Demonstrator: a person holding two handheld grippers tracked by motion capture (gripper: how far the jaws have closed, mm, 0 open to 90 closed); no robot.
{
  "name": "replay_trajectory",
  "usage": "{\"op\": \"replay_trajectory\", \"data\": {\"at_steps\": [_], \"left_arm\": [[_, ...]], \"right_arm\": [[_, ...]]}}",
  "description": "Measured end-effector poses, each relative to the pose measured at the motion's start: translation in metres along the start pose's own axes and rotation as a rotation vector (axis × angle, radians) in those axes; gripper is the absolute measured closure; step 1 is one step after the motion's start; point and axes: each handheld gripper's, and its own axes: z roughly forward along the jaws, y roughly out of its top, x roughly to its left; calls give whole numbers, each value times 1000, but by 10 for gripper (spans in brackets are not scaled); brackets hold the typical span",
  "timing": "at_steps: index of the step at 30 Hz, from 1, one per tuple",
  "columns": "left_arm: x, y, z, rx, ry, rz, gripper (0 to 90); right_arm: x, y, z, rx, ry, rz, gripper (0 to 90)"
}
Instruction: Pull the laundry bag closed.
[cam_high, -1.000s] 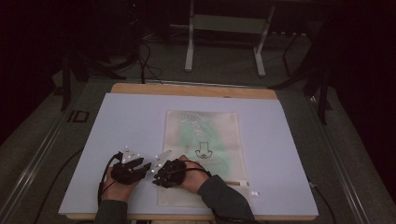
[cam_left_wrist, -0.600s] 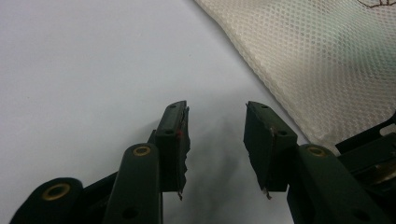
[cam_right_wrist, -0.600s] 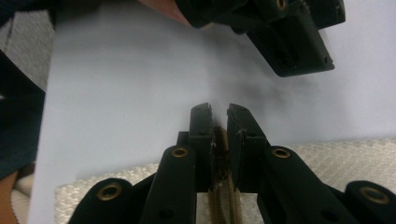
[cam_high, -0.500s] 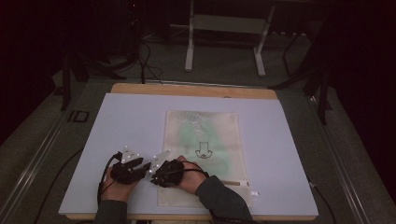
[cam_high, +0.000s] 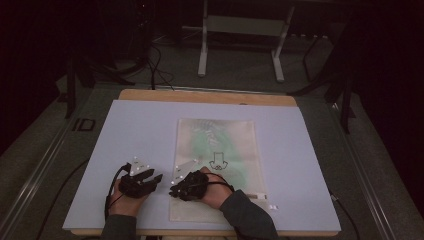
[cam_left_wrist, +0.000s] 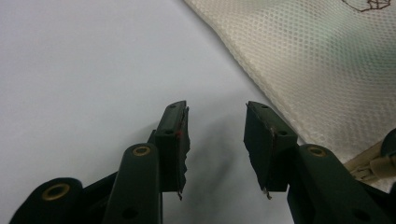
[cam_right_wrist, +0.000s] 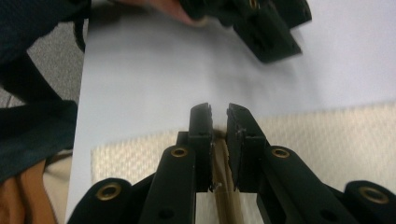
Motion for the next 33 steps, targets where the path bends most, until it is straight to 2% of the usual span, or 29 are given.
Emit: {"op": "replay_trajectory", "data": {"at_steps": [6, 9, 11, 18, 19, 20, 22, 29, 33], "left_arm": [[-4, 0, -1, -6, -18, 9, 601], [-6, 0, -2, -8, -30, 16, 625], [-6, 0, -3, -16, -41, 12, 639], [-10, 0, -5, -18, -76, 15, 709], [-13, 0, -6, -18, -100, 22, 709], [-14, 0, -5, -15, -113, 29, 756], [-18, 0, -5, -9, -131, 38, 793], [-28, 3, -1, 14, -163, 73, 878], [-32, 4, 2, 23, -176, 86, 886]], "right_arm": [[-3, -10, -1, 24, 9, 19, 804], [-5, -12, 1, 29, 9, 30, 762], [-7, -14, 2, 32, 16, 48, 768], [-7, -13, 7, 45, 34, 59, 813], [-7, -13, 8, 44, 34, 58, 816], [-6, -14, 8, 52, 34, 53, 818], [-6, -15, 8, 50, 31, 54, 818], [-5, -16, 8, 45, 26, 48, 817], [-3, -16, 8, 48, 20, 43, 817]]}}
